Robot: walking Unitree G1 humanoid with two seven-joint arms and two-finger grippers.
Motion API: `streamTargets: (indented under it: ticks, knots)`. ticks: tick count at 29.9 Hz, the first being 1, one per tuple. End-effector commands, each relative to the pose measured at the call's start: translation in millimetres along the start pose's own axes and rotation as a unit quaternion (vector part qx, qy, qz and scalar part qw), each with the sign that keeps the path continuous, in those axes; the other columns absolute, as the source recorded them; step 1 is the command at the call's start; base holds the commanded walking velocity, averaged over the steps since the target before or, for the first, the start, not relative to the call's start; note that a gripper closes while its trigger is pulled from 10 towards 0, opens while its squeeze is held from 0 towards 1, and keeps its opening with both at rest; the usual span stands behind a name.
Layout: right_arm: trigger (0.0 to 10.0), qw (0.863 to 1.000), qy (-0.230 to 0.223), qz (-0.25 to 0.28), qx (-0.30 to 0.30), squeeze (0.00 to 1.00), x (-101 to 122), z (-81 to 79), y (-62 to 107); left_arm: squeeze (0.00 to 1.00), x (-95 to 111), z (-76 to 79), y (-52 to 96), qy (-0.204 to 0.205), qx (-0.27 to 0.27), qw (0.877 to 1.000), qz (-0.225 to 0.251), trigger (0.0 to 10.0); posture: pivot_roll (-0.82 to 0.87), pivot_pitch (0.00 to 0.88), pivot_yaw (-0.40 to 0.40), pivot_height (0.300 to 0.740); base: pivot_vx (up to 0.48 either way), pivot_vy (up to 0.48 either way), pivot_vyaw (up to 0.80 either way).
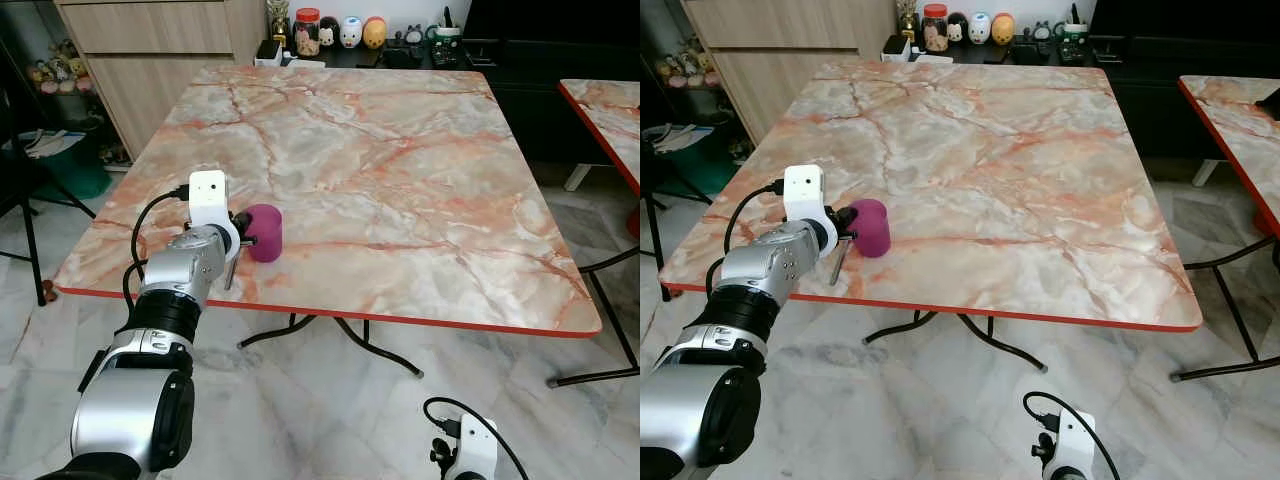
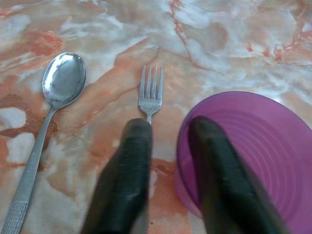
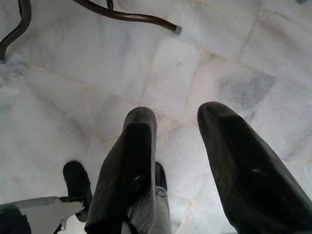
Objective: Setting the table
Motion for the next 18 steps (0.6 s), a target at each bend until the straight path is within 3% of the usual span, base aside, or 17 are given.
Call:
streamTargets:
  ticks: [1,18]
  knots:
    - [10.0,1.000,-0.007,-0.006,-0.007,0.00,-5.9,3.8,1.7,0.00,-4.8,-4.1,0.2,-0.009,0.004,1.000,-0.011,0.0,0.07,0.060,0.017,0.740,0.000,0.000,0.00]
    - [10.0,1.000,-0.009,-0.007,-0.010,0.00,-6.5,6.0,1.9,0.00,-12.3,0.8,2.4,0.002,-0.012,1.000,-0.016,0.0,0.06,0.036,0.017,0.740,0.000,0.000,0.00]
Point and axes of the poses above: a point about 5 cm out from each wrist's last joint towards the gripper, its own y axis pointing back from the gripper into the wrist, its own x axis along the axis of the wrist's last joint, z = x × y, the point moved 6 cm from there along -y, pointing out of the wrist towards the gripper, and after that the axes turned 8 degrees about -y, right-handed, at the moved point
